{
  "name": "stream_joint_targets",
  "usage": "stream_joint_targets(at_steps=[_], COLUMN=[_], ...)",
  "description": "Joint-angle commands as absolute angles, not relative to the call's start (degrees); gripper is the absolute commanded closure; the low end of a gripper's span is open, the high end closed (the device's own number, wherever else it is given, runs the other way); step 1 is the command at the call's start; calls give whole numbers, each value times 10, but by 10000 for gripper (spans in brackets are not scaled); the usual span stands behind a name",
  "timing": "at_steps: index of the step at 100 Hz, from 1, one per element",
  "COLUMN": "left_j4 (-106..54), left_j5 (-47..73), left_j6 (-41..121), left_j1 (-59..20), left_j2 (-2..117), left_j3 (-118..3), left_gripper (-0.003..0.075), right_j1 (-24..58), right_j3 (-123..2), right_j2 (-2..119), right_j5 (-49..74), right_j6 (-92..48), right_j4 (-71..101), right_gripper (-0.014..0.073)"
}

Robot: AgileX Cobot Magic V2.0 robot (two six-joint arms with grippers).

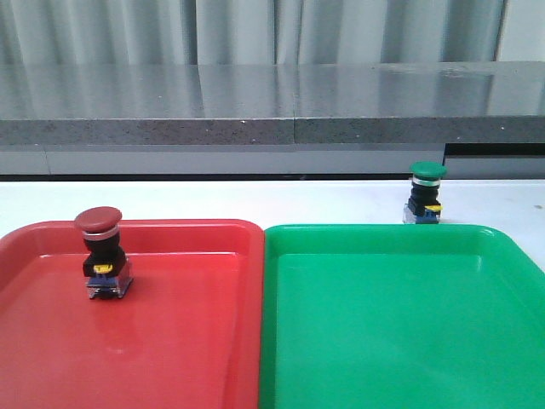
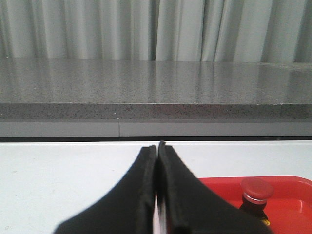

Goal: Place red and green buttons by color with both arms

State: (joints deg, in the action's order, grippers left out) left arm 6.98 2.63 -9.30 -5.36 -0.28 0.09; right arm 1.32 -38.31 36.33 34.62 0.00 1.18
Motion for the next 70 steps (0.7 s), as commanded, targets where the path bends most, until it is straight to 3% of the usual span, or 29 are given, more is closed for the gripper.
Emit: stream_joint_targets(at_steps=[1,12,24,31,70], left_j4=[70,70,70,70,70], left_j5=[-16,-16,-16,-16,-16], left_j6=[-97,-97,-97,-97,-97], left_j1=[-52,-52,-52,-52,-52], left_j2=[-20,-20,-20,-20,-20], left_j3=[25,25,25,25,25], left_gripper=[739,739,739,739,739], right_j1=[11,11,11,11,11], right_j3=[-403,-403,-403,-403,-418], right_j2=[368,368,368,368,401], right_j5=[309,309,309,308,200], right_j6=[0,0,0,0,0], right_j4=[7,13,15,15,54], right_gripper=[570,357,46,-66,-38])
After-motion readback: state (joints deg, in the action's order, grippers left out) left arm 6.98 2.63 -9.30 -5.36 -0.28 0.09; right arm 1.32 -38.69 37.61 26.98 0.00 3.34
